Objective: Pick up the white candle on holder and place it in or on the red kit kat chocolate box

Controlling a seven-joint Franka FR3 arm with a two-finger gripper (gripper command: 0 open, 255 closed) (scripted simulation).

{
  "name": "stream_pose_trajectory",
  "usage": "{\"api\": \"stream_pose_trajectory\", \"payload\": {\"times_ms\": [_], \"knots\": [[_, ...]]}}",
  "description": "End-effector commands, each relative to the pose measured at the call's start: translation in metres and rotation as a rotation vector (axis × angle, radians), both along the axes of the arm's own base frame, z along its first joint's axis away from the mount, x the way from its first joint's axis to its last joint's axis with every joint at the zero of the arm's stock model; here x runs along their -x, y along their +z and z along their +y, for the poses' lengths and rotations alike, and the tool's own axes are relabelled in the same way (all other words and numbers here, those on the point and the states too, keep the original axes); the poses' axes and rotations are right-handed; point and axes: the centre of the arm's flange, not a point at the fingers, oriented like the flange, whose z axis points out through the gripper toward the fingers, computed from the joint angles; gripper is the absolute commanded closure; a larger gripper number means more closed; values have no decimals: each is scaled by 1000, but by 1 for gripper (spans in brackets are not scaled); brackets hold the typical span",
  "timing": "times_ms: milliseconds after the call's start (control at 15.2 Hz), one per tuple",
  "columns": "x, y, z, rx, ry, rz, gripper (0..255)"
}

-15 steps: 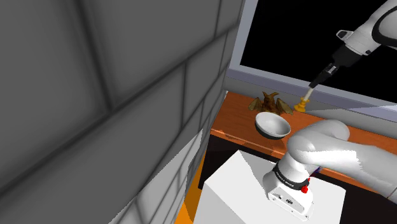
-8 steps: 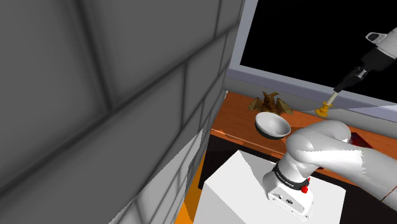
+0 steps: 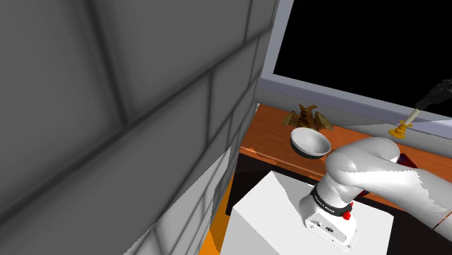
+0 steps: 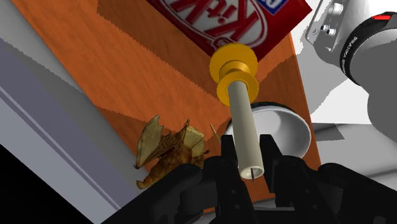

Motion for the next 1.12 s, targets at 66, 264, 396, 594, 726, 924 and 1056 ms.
{"api": "stream_pose_trajectory", "payload": {"times_ms": [66,264,396,594,726,924,1056], "knots": [[41,3,-17,-1,1,1,255],[41,-13,-17,-1,1,1,255],[41,-24,-17,-1,1,1,255],[41,-39,-17,-1,1,1,255],[41,-50,-17,-1,1,1,255],[41,-66,-17,-1,1,1,255],[41,-76,-17,-1,1,1,255]]}}
